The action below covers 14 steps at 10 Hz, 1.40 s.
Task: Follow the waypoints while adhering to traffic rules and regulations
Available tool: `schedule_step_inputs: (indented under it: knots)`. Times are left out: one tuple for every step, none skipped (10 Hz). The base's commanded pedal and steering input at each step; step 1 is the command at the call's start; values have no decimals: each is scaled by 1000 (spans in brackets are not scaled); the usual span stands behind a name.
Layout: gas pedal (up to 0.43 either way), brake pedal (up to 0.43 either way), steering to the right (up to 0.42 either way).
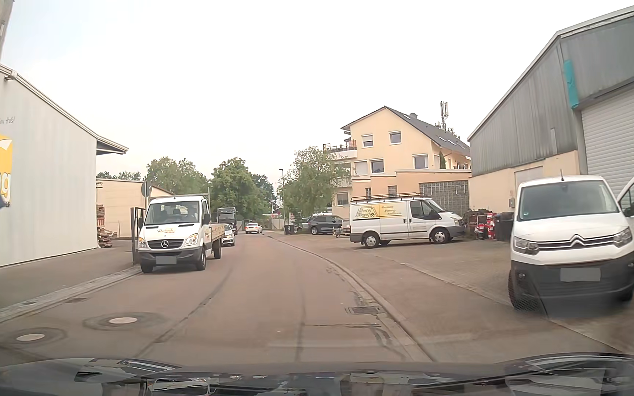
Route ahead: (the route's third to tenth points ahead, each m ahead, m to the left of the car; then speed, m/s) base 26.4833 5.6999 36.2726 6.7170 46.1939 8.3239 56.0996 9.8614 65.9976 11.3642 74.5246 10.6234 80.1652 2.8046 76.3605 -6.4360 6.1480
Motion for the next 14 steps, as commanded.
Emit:
schedule_step_inputs:
  knots:
    - [98, 0, -52]
    - [98, 0, -53]
    - [98, 0, -53]
    - [98, 0, -52]
    - [98, 0, -49]
    - [98, 0, -45]
    - [98, 0, -41]
    - [98, 0, -41]
    - [98, 0, -41]
    - [98, 0, -40]
    - [98, 0, -36]
    - [98, 0, -30]
    - [98, 0, -25]
    - [98, 0, -25]
